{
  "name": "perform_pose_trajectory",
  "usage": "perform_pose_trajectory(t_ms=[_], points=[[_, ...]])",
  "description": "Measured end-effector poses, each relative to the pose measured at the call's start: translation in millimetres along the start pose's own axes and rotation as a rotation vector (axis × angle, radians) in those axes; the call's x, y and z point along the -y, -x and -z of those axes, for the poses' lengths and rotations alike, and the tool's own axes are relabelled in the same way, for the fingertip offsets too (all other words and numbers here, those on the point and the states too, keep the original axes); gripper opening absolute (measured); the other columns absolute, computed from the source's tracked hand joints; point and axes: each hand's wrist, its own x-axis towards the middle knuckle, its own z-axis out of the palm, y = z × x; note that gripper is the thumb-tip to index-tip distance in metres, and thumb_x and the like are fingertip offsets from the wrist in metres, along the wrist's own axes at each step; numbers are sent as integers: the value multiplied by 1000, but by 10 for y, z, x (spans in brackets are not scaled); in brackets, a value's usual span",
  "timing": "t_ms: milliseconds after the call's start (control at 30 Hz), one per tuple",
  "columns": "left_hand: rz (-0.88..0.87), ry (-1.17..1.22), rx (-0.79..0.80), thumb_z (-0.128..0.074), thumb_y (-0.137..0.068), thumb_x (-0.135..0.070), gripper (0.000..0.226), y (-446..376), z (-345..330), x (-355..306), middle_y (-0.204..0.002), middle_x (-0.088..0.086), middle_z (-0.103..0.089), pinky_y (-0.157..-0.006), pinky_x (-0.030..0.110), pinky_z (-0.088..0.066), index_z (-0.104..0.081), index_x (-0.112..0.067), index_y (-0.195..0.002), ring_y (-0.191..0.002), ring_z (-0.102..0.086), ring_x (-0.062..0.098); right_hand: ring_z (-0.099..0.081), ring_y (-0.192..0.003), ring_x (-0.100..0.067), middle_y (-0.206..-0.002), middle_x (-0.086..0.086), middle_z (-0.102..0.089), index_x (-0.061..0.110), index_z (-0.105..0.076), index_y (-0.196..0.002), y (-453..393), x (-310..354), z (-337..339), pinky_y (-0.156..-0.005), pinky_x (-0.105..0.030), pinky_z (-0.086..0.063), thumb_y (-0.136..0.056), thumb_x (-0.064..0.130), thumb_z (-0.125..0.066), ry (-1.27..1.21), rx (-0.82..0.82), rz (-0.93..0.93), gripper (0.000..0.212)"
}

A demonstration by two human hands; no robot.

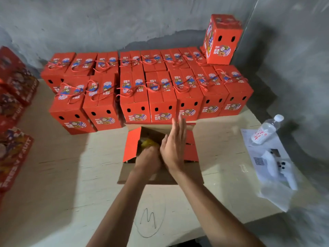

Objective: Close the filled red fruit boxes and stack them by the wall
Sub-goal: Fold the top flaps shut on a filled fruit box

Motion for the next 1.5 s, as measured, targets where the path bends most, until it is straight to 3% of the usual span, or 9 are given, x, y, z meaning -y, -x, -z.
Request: perform_pose_trajectory(t_ms=[133,300,600,867,1000,1133,1300,1400,1500], points=[[-98,167,-382,-65,-94,-21,14,53,-96,252,-116,5,-64,-79,36,-51,-68,-15,-107,-105,-59,28,-24,-156,-27,-165,-10,-31,0,-46,-147,179,-121,92,-119,-52,-36,-96,-4,-54,-111,54,349,52],[-131,214,-831,-61,-94,-18,15,64,5,461,-106,0,-54,-84,26,-36,-54,-14,-107,-98,-47,19,-35,-150,-31,-158,-13,-42,-1,-55,-139,142,-220,165,-118,-54,-36,-98,-5,-48,-100,-12,323,42],[112,175,-354,-35,-110,-36,44,-255,86,719,-147,17,-52,-105,49,-44,-43,-28,-153,-128,-51,40,-57,-121,-26,-126,-3,-63,14,-71,-106,-176,-491,518,-120,-52,-30,-73,-6,-66,374,-24,289,38],[143,166,-466,-36,-109,-39,49,-118,-91,722,-133,15,-61,-87,45,-52,-32,-27,-157,-111,-62,39,-63,-106,-30,-127,-10,-64,5,-73,-101,-149,-822,403,-80,-39,-59,-93,1,-66,158,171,10,12],[301,256,-510,-36,-107,-46,68,-78,-182,730,-155,18,-46,-88,50,-52,-8,-17,-162,-121,-60,43,-69,-98,-37,-120,-21,-62,-3,-58,-119,-191,-885,364,-70,-32,-54,-97,-1,-58,82,65,56,22],[158,459,-598,-58,-103,-35,80,-113,-117,791,-163,8,-30,-101,49,-49,-7,-27,-164,-138,-47,34,-68,-117,-36,-152,-18,-51,3,-28,-155,-162,-917,339,-79,-41,-63,-101,5,-55,-3,66,39,60],[-96,399,-624,-79,-90,-22,62,-57,-153,893,-162,4,-34,-115,33,-38,-50,-26,-145,-148,-32,19,-66,-115,-22,-136,-5,-62,17,-47,-140,-143,-999,358,-82,-41,-63,-95,21,-69,-88,15,70,50],[-126,445,-630,-84,-84,-37,63,8,-151,894,-149,-2,-47,-98,3,-40,-55,-12,-134,-127,-46,-12,-60,-107,-15,-123,0,-60,17,-48,-124,-148,-990,348,-71,-30,-57,-82,60,-75,-44,106,64,66],[-49,494,-724,-75,-86,-60,46,58,-133,863,-125,-27,-56,-75,10,-48,-59,-17,-82,-103,-59,-5,-60,-109,-12,-125,2,-60,21,-44,-131,-143,-994,374,-73,-27,-56,-72,83,-68,-56,207,-3,88]])
